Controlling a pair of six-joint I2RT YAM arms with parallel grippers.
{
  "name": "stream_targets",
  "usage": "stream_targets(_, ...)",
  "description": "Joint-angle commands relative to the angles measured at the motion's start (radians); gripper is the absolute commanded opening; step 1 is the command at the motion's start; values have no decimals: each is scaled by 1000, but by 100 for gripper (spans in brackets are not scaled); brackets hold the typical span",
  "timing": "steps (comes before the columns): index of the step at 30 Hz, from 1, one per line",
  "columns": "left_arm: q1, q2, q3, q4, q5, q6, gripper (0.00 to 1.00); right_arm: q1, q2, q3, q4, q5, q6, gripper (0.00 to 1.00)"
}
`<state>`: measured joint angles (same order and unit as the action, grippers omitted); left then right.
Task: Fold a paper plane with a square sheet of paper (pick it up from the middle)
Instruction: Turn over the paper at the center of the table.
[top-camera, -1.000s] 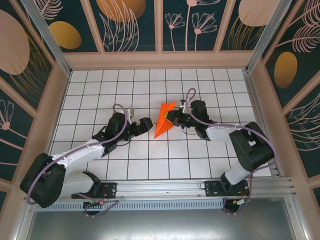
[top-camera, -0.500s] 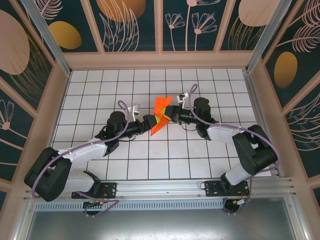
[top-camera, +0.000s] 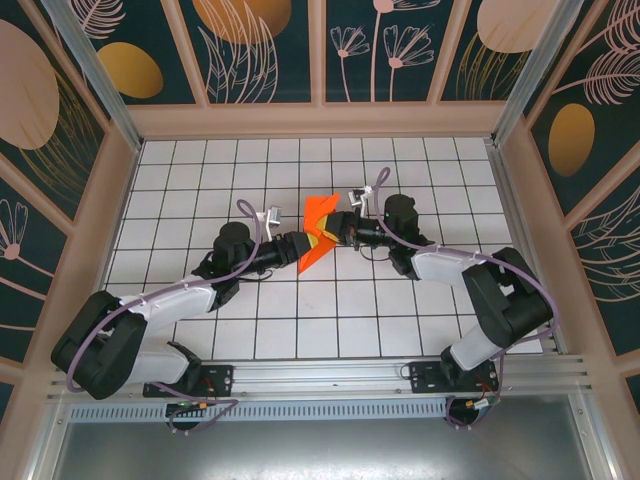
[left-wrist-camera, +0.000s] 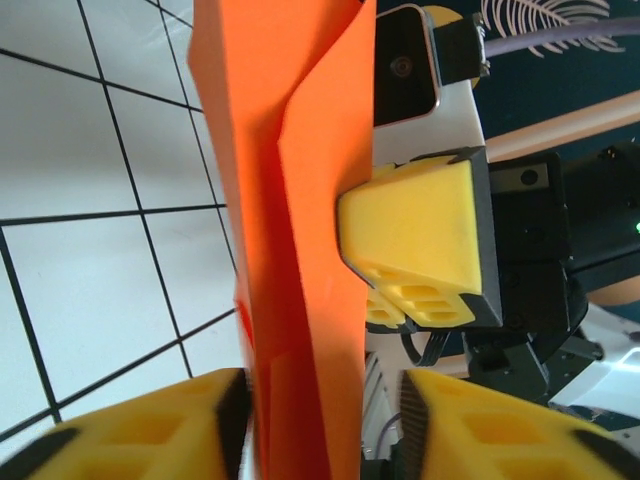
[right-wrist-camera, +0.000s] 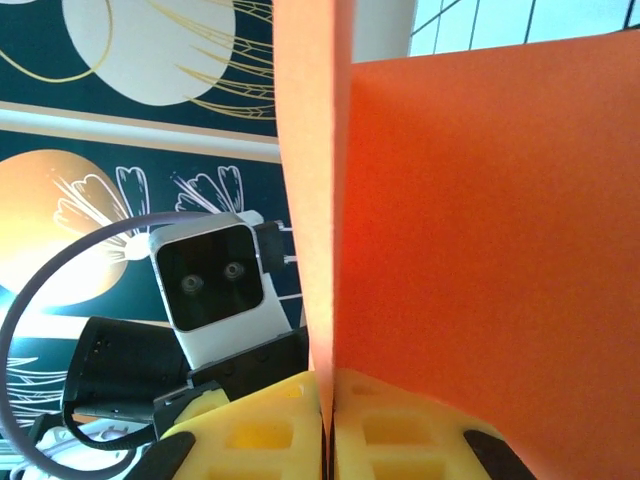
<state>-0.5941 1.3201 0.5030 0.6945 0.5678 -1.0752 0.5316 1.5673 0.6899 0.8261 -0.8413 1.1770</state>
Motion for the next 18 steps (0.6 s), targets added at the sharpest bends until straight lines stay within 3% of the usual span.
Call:
stream_targets(1,7,13,14,2,0,29,35,7,13,40,-34,-34,-43,11)
stream_targets(6,7,15,14,-23,-10,57,22,-3,-7,68,-182,-19,-124,19)
stream_targets(10,7,-5,46,-190,-69,141,15,-38,-63,81,-391,74,-236,39)
stream_targets(13,8,-29,104,-433,-186,253,12,-66,-119,83,-536,174,-317,54)
stream_targets(18,7,-44,226,-823,-473,420,10,-86,-199,85,-715,356,-423,67)
